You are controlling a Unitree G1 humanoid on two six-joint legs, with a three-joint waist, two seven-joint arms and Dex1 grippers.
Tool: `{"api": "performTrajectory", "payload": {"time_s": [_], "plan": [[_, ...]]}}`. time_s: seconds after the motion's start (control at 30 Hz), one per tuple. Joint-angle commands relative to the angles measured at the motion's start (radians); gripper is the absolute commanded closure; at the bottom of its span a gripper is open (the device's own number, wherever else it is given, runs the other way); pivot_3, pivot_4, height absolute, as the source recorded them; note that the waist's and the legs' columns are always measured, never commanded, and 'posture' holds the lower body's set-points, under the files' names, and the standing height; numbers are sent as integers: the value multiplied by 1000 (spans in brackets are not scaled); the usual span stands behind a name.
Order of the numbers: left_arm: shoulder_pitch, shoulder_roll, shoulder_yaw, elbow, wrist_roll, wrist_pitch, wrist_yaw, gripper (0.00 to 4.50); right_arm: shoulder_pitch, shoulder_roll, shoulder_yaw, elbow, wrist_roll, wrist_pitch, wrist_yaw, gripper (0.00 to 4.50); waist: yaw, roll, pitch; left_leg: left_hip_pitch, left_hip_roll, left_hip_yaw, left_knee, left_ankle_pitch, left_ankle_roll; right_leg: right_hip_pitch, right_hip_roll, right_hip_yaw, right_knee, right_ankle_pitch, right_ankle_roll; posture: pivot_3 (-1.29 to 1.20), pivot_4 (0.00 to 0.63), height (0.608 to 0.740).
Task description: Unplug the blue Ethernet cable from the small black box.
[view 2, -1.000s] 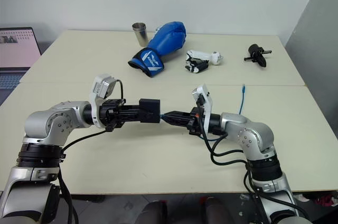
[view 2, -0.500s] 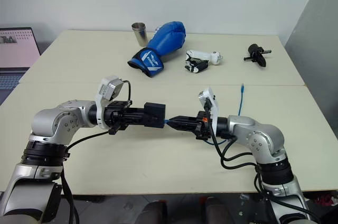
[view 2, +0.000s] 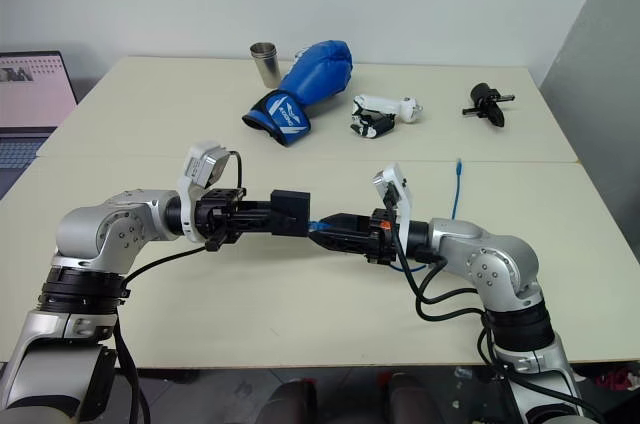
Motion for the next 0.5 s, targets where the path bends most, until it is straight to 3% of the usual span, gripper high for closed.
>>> {"api": "performTrajectory", "payload": {"time_s": [0.03, 0.5], "plan": [[3, 14, 19, -39, -18, 7, -14, 3716, -6, 3, 4, -21, -4, -24, 8, 2394, 0, 0, 0, 0, 0, 0, 0, 0, 0, 0, 0, 0, 0, 0, 0, 0, 150, 740], [-2, 8, 22, -55, -27, 24, -8, 3716, -10, 15, 31, 34, -18, -30, 39, 2394, 0, 0, 0, 0, 0, 0, 0, 0, 0, 0, 0, 0, 0, 0, 0, 0, 150, 740]]}}
